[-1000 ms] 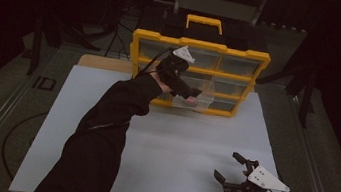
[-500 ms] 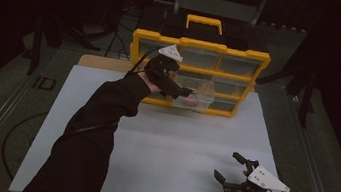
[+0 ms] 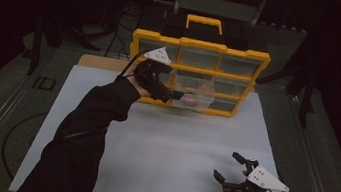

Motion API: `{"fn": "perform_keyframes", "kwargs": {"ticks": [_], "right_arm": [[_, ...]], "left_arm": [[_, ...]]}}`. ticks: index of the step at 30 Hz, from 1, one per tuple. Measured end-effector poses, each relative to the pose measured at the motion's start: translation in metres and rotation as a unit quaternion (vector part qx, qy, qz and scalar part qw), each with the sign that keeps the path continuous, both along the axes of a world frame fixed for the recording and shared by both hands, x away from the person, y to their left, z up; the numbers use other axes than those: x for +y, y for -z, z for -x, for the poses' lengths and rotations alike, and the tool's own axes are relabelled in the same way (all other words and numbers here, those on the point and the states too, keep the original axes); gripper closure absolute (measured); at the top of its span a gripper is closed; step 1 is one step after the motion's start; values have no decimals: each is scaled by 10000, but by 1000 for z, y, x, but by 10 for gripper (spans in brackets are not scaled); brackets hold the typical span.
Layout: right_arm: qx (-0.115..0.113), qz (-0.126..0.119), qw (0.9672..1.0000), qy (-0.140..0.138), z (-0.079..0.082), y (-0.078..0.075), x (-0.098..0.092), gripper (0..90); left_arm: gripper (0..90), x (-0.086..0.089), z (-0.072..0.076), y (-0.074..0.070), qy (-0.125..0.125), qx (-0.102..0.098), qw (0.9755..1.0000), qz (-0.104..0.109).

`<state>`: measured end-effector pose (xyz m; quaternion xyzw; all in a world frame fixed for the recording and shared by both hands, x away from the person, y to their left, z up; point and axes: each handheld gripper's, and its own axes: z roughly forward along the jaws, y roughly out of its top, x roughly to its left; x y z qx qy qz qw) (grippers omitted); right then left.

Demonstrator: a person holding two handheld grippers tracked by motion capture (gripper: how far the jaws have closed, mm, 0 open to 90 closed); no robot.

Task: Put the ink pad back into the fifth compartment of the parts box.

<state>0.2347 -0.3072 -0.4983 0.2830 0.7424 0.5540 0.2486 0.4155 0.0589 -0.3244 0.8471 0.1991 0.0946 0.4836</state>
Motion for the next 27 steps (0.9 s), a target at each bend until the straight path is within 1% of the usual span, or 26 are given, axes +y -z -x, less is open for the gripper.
{"fn": "perform_keyframes", "kwargs": {"ticks": [6,9,11,13,16,20,23,24,26,27], "right_arm": [[5,0,10000,-10,0,0,1,96],[11,-12,10000,-8,1,0,1,96],[14,-8,10000,-17,1,-1,1,97],[6,9,10000,-23,1,0,2,97],[6,9,10000,-20,1,-1,2,97],[-3,-1,10000,-15,1,-1,2,96],[-8,2,10000,-16,1,-1,2,96],[-9,5,10000,-11,1,-1,2,96],[-4,0,10000,-15,1,-1,2,96],[0,-1,10000,-18,1,-1,2,97]], "left_arm": [[0,10,6,3,-13,-28,10000,4],[0,17,10,6,-6,-17,10000,-30],[0,22,13,9,-21,19,10000,0],[0,26,16,11,-37,2,10000,-14],[0,32,20,14,-60,12,10000,24],[0,41,27,18,-97,-28,9999,96],[0,47,32,22,-103,-11,9999,115],[0,48,33,23,-123,-29,9999,92],[0,53,37,25,-134,-29,9998,113],[0,55,40,26,-163,-62,9998,119]]}}
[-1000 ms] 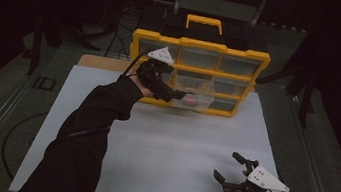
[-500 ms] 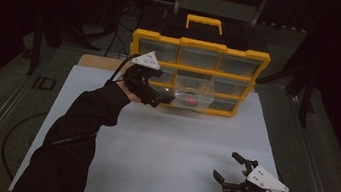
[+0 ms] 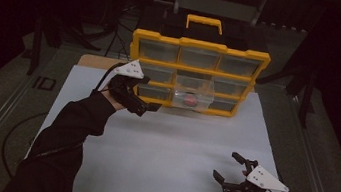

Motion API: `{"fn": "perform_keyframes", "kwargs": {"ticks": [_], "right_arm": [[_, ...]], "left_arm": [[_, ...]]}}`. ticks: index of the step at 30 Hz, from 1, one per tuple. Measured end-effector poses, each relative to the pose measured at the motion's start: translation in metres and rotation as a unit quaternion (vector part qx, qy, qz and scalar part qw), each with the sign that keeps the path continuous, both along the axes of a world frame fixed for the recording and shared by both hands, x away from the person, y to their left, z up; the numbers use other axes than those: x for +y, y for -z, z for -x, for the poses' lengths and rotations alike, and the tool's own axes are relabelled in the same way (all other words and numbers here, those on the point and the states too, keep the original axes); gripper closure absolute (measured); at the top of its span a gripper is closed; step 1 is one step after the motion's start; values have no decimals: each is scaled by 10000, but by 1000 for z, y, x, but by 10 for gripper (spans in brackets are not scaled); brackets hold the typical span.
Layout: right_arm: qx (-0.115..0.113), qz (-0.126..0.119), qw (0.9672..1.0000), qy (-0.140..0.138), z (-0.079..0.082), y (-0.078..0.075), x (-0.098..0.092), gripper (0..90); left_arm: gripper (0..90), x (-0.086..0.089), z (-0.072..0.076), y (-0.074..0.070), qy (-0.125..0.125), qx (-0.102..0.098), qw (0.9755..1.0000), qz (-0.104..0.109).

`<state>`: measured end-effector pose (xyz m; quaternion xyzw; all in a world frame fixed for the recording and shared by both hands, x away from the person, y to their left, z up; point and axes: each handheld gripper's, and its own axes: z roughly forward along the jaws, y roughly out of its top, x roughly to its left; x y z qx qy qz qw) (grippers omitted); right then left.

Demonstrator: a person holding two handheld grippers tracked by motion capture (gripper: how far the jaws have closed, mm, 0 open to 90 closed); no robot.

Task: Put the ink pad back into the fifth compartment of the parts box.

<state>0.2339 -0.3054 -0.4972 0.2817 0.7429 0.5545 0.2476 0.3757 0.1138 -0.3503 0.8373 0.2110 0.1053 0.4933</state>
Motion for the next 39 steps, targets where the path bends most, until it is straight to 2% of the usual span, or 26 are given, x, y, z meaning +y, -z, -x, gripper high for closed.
{"fn": "perform_keyframes", "kwargs": {"ticks": [9,22,25,39], "right_arm": [[17,17,10000,-7,0,0,1,96],[31,23,10000,-14,0,1,1,96],[42,19,10000,-12,0,1,2,96],[85,5,10000,-29,0,2,2,96]], "left_arm": [[0,14,18,7,11,-34,10000,-52],[0,39,46,19,-10,-56,10000,61],[0,42,48,20,-31,-69,10000,52],[0,66,71,44,-187,-79,9998,90]]}}
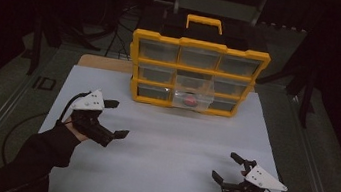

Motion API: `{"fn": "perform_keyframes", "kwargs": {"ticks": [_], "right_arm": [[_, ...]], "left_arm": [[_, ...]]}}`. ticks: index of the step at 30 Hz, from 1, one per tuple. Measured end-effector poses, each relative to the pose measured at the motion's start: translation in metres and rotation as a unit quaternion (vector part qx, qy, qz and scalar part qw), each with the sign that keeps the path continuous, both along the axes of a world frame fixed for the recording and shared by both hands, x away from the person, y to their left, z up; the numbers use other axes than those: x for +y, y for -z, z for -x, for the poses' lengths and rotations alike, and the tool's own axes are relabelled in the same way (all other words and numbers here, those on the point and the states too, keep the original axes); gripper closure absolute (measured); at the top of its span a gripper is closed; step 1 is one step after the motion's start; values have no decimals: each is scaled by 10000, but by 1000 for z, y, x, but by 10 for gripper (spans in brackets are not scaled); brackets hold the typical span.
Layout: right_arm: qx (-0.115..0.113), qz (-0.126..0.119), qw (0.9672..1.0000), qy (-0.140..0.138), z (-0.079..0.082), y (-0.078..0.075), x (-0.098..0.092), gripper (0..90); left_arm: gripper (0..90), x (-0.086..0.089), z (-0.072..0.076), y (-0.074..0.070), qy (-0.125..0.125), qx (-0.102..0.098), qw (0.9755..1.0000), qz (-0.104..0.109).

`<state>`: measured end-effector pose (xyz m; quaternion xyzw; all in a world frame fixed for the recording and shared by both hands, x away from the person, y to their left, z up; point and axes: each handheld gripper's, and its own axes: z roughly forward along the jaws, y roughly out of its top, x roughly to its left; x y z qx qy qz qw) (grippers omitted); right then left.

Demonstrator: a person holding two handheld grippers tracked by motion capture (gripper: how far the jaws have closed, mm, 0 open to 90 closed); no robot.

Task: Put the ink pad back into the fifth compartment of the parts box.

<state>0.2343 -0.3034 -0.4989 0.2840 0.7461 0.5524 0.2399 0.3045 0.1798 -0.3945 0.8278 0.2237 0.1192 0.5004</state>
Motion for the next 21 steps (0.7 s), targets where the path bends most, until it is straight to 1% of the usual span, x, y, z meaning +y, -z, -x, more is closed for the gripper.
{"fn": "perform_keyframes", "kwargs": {"ticks": [1,2,4,6,8,11,13,14,15,16,18,21], "right_arm": [[0,0,10000,0,0,0,0,96],[-21,12,10000,-4,0,0,0,96],[-20,12,10000,-2,0,0,0,96],[-15,15,10000,18,0,0,0,96],[-24,20,10000,19,0,0,0,97],[-38,30,10000,6,0,0,0,96],[-31,29,10000,-6,0,-1,0,96],[-18,35,10000,-3,1,-1,1,97],[-21,40,10000,-4,1,0,1,96],[-18,39,10000,-3,1,-1,1,96],[-18,35,10000,-2,1,-1,1,96],[-25,50,10000,-7,0,0,0,96]], "left_arm": [[0,2,2,2,-17,-15,10000,-40],[0,6,6,6,-56,9,10000,3],[0,8,8,8,-80,7,10000,-6],[0,14,15,14,-143,15,9999,47],[0,16,18,16,-161,17,9999,58],[0,21,25,23,-214,36,9996,170],[0,24,29,29,-252,16,9996,158],[0,27,33,34,-296,43,9994,192],[0,27,33,34,-296,43,9994,192],[0,30,38,40,-337,63,9991,242],[0,31,40,42,-379,60,9990,247],[0,37,47,52,-465,108,9984,314]]}}
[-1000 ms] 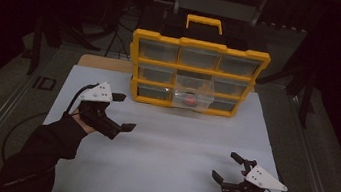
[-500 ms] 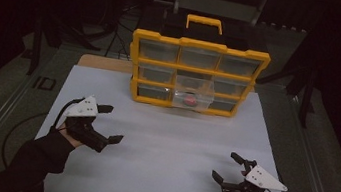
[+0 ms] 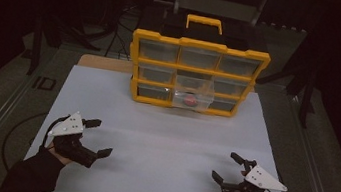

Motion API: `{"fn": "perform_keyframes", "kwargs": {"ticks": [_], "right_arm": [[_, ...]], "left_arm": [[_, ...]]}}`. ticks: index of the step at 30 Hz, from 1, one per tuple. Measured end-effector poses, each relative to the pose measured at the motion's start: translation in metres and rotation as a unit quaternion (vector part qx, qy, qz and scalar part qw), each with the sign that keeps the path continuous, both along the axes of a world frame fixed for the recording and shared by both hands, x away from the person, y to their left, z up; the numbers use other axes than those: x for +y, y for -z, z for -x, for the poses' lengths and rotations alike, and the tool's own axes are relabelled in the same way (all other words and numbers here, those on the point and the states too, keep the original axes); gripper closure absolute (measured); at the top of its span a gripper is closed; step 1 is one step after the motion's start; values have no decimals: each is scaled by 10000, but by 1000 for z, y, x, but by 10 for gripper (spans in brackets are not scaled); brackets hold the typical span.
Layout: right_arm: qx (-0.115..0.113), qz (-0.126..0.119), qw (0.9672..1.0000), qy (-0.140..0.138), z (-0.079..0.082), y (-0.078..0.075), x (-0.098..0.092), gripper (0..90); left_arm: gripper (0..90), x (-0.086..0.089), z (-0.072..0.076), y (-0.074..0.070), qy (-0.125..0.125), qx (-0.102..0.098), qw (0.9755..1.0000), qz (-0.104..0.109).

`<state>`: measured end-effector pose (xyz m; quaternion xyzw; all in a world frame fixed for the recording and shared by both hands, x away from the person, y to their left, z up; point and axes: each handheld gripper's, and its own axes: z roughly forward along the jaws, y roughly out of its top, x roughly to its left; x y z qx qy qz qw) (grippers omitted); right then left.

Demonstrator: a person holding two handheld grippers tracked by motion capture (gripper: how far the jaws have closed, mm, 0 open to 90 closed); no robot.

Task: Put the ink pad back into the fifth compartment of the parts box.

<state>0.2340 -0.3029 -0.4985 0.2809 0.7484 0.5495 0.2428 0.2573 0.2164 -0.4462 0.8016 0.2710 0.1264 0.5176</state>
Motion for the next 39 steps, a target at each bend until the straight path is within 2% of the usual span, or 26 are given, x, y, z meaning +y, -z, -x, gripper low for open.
{"fn": "perform_keyframes", "kwargs": {"ticks": [6,14,16,17,24,27,33,34,36,37,39], "right_arm": [[13,-1,10000,-6,0,0,1,96],[10,23,10000,-12,0,0,1,96],[16,22,10000,-9,0,0,1,96],[12,21,10000,-8,0,0,1,97],[17,30,10000,-16,0,0,1,96],[2,34,10000,-31,0,0,1,96],[-6,53,10000,-24,0,0,2,97],[-13,68,10000,-43,0,0,3,96],[-4,75,10000,-46,0,1,3,96],[9,86,9999,-60,0,1,3,96],[22,83,9999,-66,0,2,4,97]], "left_arm": [[0,3,15,14,-173,-119,9998,50],[0,6,26,31,-463,-90,9989,74],[0,7,29,36,-559,-121,9983,77],[0,7,31,39,-653,-213,9976,35],[0,7,34,50,-717,-210,9972,55],[0,9,33,52,-793,-249,9964,133],[0,11,34,59,-1154,-242,9929,139],[0,11,35,61,-1353,-264,9904,125],[0,11,35,63,-1409,-266,9896,132],[0,10,36,65,-1477,-313,9885,31],[0,9,36,66,-1520,-340,9878,-4]]}}
